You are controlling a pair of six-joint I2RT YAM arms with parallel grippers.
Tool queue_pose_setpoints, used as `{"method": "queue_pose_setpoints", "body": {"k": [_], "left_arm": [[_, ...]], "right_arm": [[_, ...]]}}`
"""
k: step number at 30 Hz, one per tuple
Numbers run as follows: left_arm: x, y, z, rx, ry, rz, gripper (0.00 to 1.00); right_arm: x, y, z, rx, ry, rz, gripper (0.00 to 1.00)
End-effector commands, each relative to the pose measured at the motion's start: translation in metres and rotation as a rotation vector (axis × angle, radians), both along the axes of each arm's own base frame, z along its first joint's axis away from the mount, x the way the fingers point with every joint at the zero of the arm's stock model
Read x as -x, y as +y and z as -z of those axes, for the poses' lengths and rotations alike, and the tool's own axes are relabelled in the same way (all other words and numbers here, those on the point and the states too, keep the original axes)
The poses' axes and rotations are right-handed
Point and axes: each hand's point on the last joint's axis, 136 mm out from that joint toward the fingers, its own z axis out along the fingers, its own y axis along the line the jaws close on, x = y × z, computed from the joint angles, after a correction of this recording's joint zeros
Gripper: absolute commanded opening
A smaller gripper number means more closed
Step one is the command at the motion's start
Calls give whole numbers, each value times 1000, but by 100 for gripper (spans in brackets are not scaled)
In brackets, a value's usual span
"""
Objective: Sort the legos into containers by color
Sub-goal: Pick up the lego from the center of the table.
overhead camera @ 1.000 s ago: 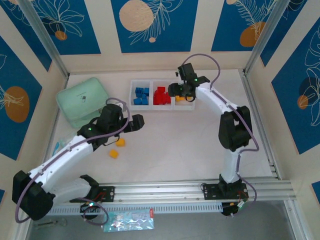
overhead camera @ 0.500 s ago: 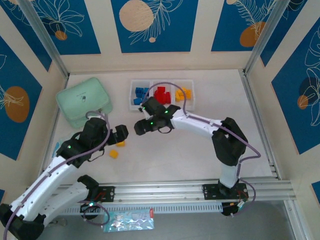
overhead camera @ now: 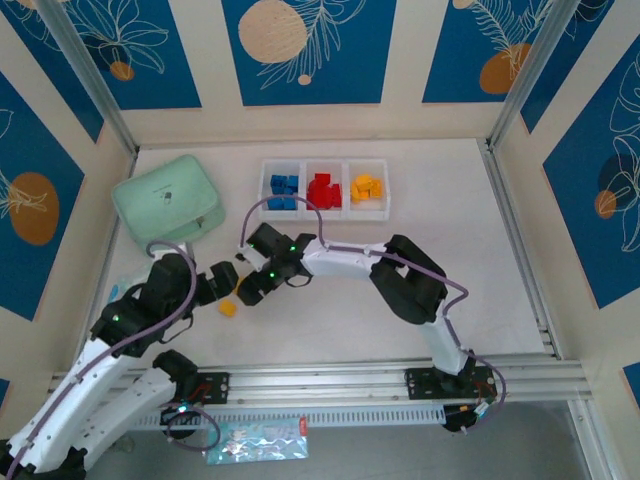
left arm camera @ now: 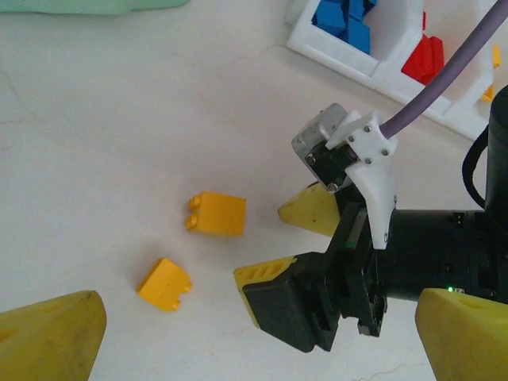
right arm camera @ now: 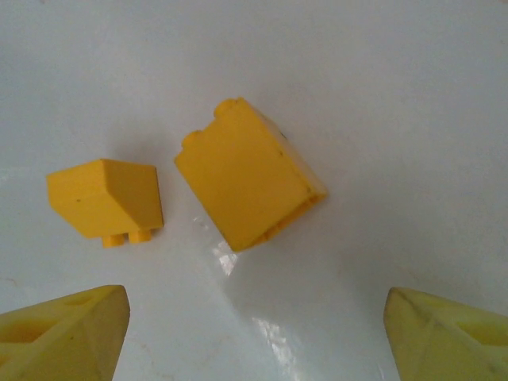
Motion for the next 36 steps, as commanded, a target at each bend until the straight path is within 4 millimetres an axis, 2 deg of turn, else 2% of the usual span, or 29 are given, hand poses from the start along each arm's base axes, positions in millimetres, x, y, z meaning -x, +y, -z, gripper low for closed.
{"method": "queue_pose_setpoints", "body": {"k": [1, 9, 15, 21, 25, 30, 33, 36], "left_arm": [[6, 14, 7, -23, 18, -61, 100], [9, 22, 4, -30, 3, -92, 100], [9, 24, 4, -34, 1, -100, 100], [8, 23, 3, -31, -2, -98, 100], [7, 21, 2, -28, -5, -89, 100], [4, 14, -8, -13, -20, -53, 100], [0, 4, -15, 5, -29, -11, 100], [-5, -5, -21, 15, -34, 28, 100]], "right_arm": [[-7, 16, 4, -21, -49, -74, 84], [-17, 34, 16, -16, -103, -150, 81], [-24, 39, 21, 9, -116, -148, 64], [-21, 37, 19, 12, -111, -152, 48], [-20, 36, 3, -11, -111, -135, 34], [-20, 25, -33, -77, -104, -98, 28], [-31, 6, -59, -100, -105, -19, 26], [-53, -26, -81, -105, -102, 107, 25]]}}
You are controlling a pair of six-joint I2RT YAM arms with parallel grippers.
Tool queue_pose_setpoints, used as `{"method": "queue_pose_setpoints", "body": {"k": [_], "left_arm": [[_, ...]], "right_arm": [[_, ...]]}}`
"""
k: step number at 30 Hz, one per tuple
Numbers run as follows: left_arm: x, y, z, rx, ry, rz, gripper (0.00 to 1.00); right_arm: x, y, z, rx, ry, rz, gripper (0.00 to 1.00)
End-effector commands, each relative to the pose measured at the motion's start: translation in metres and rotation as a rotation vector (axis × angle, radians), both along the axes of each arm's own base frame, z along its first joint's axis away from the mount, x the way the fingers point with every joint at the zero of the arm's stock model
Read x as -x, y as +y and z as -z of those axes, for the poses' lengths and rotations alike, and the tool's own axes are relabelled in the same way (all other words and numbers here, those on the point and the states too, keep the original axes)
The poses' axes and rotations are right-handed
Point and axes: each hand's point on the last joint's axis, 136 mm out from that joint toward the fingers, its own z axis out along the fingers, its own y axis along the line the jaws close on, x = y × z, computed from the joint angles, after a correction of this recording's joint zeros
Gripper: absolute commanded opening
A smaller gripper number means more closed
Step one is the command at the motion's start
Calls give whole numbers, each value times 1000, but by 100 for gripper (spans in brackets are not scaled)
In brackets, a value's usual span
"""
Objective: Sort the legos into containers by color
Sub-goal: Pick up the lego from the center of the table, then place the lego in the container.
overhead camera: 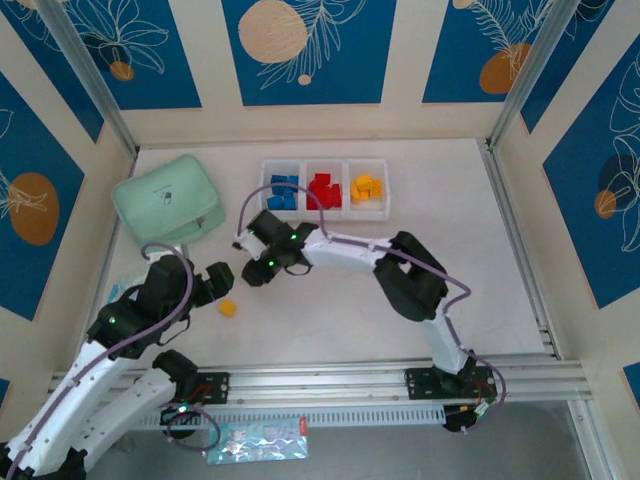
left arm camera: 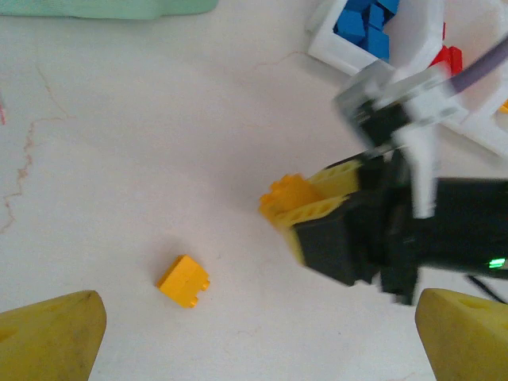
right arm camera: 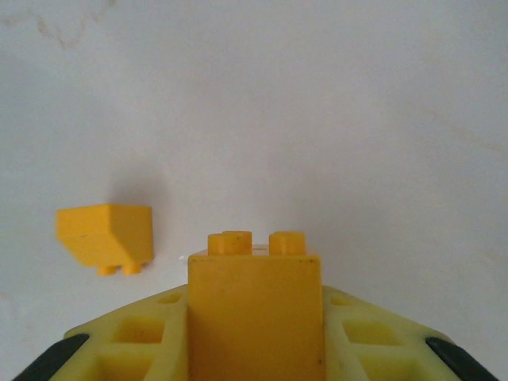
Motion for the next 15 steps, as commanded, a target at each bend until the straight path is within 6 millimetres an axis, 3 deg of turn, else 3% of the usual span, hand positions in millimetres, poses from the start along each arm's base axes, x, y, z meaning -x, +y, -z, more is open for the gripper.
{"method": "queue_pose_setpoints", "body": {"k": [1, 7, 10, 15], "left_arm": [[-9, -15, -18, 31, -38, 68, 100], [-29, -47, -23, 56, -34, 184, 100], [-42, -68, -26, 81, -43, 250, 100], [-70, -98, -29, 104, -61, 318, 100]], "right_arm": [[-32, -37, -52, -63, -9, 175, 25], [-90, -137, -71, -27, -5, 512, 24], [-122, -192, -70, -12, 18, 676, 24], [-170, -256, -59, 43, -11, 832, 24]]}}
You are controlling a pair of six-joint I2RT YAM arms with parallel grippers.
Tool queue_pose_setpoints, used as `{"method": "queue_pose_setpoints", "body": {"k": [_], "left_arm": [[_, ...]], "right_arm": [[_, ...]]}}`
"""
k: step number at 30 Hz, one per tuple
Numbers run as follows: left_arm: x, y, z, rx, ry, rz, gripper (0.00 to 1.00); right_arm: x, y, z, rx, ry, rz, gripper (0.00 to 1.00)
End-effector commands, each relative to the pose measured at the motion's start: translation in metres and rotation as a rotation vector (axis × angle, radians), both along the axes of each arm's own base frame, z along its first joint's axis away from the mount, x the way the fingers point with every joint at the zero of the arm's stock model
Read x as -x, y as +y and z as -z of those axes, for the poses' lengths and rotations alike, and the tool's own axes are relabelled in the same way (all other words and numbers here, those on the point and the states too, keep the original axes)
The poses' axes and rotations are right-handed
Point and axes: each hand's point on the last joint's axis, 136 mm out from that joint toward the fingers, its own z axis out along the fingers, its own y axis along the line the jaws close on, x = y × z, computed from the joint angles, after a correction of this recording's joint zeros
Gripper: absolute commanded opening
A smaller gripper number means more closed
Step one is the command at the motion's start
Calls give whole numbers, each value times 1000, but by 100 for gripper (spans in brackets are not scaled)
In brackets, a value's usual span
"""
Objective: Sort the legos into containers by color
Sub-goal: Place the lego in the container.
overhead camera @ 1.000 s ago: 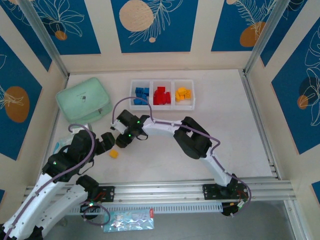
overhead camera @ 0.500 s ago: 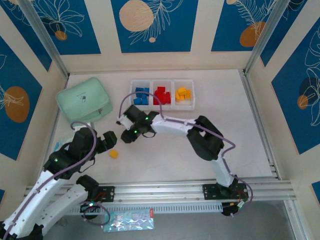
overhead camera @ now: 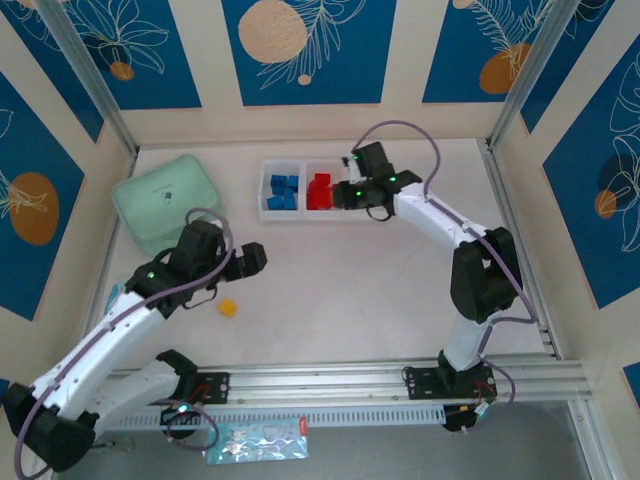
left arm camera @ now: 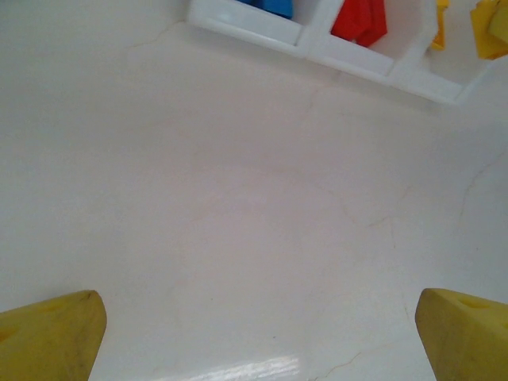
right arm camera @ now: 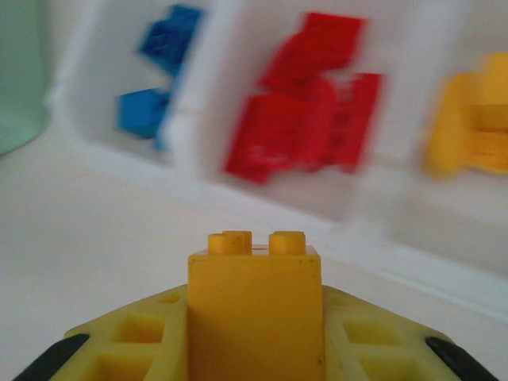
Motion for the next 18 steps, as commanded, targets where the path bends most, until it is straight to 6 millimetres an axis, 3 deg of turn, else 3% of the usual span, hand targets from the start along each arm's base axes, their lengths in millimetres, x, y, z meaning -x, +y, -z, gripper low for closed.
{"method": "queue_pose_setpoints", "body": {"k": [1, 7, 11, 13, 18], "left_arm": [[-24, -31, -26, 77, -93, 91, 100], [-52, -62, -25, 121, -120, 138, 100], [-64, -68, -21, 119, -126, 131, 100], [-67, -68, -20, 112, -126, 126, 100], [-66, -62, -17, 89, -127, 109, 100]], "right_arm": [[-18, -31, 18, 60, 43, 89, 24], [-70, -65, 31, 121, 32, 176, 24], [-95, -73, 42, 138, 56, 191, 35], [-100, -73, 41, 141, 62, 187, 45], [-89, -60, 20, 133, 20, 149, 59]]}}
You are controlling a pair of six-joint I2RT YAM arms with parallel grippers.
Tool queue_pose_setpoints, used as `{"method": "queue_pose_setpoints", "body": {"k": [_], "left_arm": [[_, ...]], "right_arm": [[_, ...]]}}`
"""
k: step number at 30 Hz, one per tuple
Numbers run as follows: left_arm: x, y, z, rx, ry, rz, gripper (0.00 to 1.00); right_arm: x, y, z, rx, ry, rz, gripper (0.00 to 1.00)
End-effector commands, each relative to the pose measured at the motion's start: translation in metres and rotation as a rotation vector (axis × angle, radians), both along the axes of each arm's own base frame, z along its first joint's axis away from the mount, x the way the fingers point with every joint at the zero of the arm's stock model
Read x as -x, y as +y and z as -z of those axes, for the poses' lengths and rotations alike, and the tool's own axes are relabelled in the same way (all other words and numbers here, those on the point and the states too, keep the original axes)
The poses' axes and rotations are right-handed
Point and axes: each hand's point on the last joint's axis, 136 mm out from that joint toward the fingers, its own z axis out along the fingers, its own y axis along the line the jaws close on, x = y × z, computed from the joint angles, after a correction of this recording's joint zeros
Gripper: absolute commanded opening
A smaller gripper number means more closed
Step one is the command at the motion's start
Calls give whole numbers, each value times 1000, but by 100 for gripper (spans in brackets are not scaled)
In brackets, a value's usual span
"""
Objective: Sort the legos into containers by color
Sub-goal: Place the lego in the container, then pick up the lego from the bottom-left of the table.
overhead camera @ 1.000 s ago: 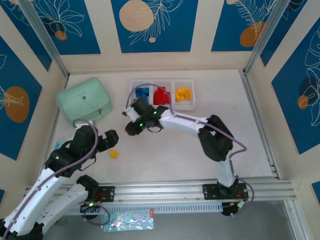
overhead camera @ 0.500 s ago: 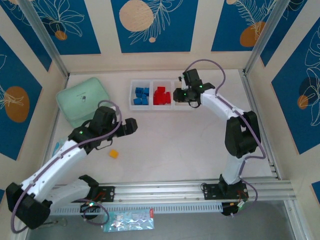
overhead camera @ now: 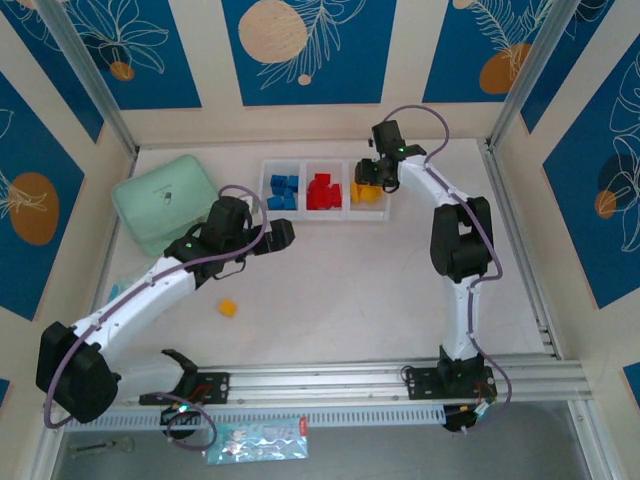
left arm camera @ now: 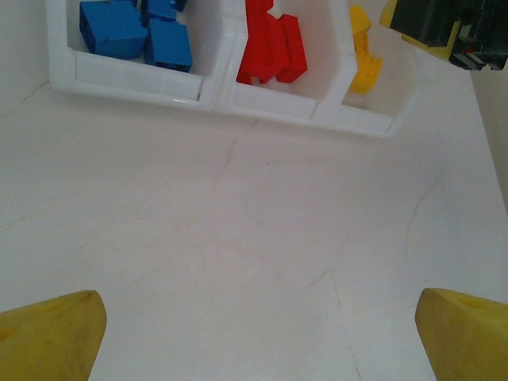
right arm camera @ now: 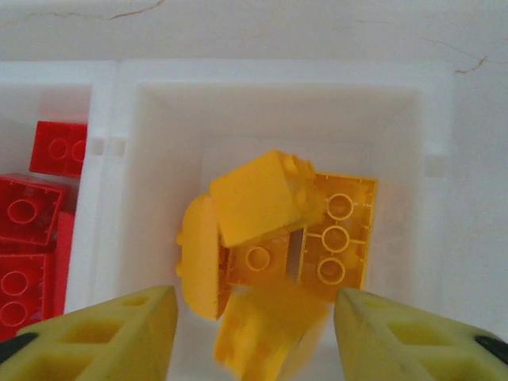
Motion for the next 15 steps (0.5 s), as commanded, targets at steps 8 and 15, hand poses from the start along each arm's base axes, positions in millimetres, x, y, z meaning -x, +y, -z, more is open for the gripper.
{"method": "queue_pose_setpoints", "body": {"k": [8, 15], "left_arm": [[13, 21, -16, -47, -39, -29, 100], [47, 57, -9, -100, 3, -94, 100]], "right_arm": [[86, 56, -49, -88, -12, -126, 65], [172, 128, -42, -128, 33, -324, 68]]}}
